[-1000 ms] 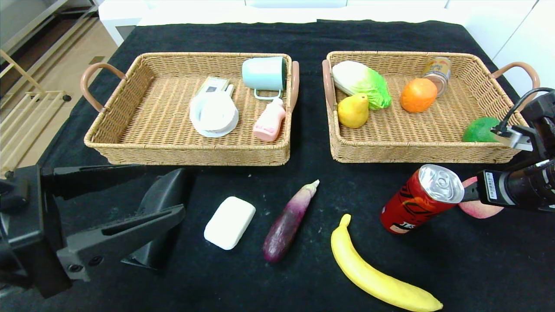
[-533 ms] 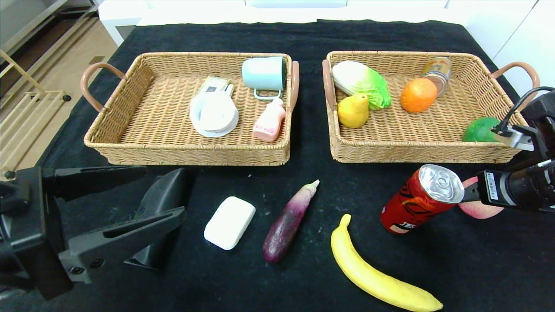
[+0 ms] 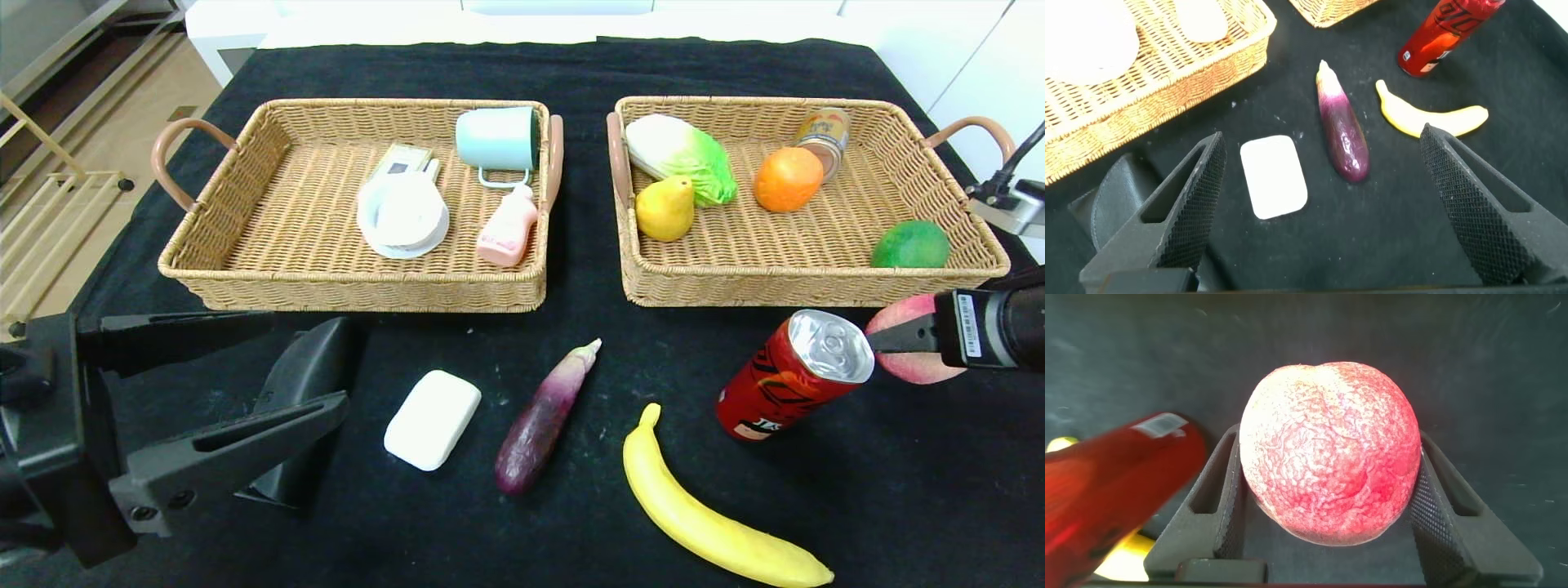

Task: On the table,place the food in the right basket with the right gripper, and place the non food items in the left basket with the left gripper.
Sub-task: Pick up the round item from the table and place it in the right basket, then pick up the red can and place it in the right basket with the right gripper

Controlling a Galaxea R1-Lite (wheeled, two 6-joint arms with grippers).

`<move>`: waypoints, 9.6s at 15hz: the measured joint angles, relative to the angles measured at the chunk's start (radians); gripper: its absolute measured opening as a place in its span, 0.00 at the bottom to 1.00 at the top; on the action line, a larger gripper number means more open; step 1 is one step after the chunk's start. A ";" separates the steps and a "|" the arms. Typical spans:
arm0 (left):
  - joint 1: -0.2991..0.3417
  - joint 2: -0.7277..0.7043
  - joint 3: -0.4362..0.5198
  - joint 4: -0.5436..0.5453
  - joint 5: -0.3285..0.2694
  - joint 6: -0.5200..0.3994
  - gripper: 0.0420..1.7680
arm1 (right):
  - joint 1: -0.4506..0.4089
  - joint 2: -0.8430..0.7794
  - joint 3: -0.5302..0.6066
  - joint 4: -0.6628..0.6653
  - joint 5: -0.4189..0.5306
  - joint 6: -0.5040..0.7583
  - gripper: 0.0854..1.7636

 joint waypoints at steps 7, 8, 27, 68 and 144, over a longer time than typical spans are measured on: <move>0.000 -0.014 0.000 0.000 0.000 0.000 0.97 | 0.040 -0.001 -0.159 0.016 -0.056 -0.032 0.64; 0.000 -0.016 0.000 0.000 0.000 0.000 0.97 | 0.036 0.014 -0.188 0.013 -0.056 -0.034 0.64; 0.000 -0.020 -0.002 0.000 0.000 0.001 0.97 | -0.087 0.283 -0.280 -0.434 -0.055 -0.063 0.64; -0.003 -0.034 0.000 0.000 -0.003 0.015 0.97 | 0.176 -0.626 0.754 -0.523 0.190 -0.255 0.96; -0.006 -0.039 0.007 -0.001 -0.011 0.033 0.97 | 0.169 -0.144 0.194 -0.820 0.074 -0.281 0.54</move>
